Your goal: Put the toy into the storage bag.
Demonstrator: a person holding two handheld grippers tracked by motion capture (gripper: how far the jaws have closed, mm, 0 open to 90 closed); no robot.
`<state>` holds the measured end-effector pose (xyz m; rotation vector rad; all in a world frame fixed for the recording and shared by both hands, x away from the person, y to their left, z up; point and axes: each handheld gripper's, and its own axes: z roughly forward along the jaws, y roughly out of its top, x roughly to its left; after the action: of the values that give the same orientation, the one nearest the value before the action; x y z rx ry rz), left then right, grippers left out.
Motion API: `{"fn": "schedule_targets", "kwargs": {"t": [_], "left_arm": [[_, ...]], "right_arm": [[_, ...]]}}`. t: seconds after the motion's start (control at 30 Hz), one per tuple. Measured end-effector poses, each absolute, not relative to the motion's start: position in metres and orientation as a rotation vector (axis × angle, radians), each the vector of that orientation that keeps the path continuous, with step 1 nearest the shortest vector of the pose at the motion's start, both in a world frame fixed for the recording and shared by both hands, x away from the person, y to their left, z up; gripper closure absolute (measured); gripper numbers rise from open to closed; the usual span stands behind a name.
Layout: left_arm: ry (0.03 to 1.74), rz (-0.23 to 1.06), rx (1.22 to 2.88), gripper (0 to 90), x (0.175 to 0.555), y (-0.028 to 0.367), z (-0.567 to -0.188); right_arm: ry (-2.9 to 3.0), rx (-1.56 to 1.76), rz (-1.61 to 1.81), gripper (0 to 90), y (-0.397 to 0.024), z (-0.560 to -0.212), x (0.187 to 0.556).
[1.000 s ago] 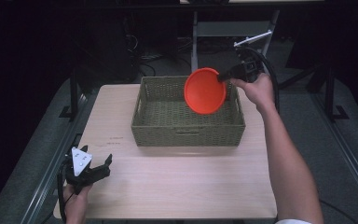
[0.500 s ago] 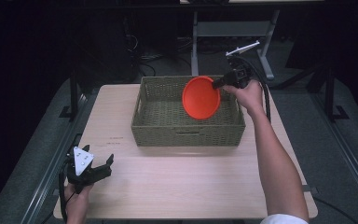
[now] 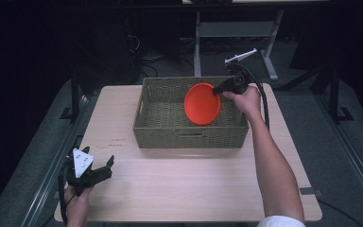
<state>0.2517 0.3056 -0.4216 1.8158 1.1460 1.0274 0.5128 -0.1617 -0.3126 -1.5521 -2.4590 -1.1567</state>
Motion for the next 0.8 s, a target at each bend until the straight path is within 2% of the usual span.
{"fn": "schedule_targets", "kwargs": {"t": [0.5,0.8], "left_arm": [[1.153,1.029,1.808,12.7,0.251,0.307,-0.421],[1.156,1.029,1.798,12.8,0.251,0.307,-0.421]], "right_arm": [[-2.458,-1.539,-1.109,81.6,-0.146,-0.324,0.516],[-2.441,-1.561,-1.063,81.6,-0.143,-0.342,0.52]]}}
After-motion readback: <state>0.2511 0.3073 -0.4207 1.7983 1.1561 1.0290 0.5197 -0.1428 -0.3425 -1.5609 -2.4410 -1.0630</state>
